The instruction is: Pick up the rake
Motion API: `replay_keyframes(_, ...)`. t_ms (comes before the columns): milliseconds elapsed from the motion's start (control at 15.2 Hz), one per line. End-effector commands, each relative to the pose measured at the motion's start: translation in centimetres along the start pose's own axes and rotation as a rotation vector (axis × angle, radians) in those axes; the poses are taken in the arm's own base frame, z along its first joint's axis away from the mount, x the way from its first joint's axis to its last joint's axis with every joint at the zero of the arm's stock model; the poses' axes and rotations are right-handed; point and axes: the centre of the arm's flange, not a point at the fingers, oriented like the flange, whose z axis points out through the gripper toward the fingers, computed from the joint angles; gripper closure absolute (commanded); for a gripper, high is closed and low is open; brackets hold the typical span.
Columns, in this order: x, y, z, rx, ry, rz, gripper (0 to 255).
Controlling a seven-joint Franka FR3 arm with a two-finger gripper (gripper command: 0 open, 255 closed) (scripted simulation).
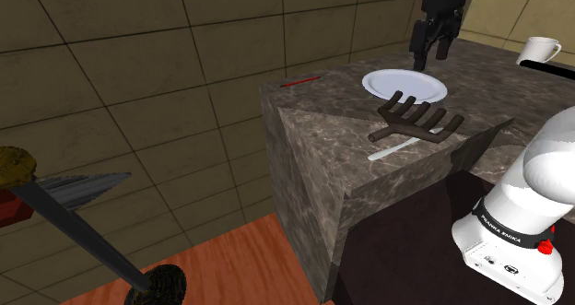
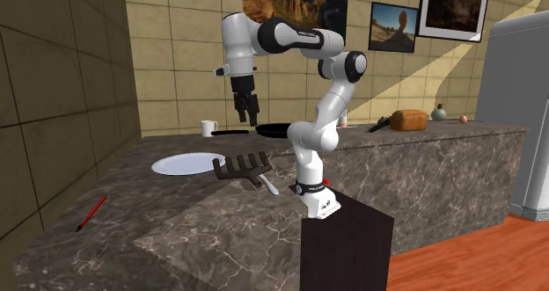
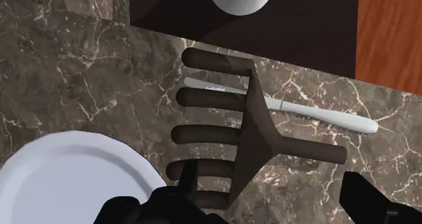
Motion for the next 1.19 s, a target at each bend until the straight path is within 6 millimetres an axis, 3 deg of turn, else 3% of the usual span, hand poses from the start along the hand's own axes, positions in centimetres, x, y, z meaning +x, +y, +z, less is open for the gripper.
replay_keyframes(0, 0.0, 0.0, 0.0, 0.0, 0.0, 0.0, 0)
replay_keyframes(396, 1.9, -2.5, 6.8, -0.003, 0.072, -0.81, 0)
replay_keyframes(726, 1.9, -5.2, 12.3, -0.005, 0.132, -1.477, 0)
replay_keyframes(1122, 2.4, -5.3, 15.4, -0.005, 0.132, -1.477, 0)
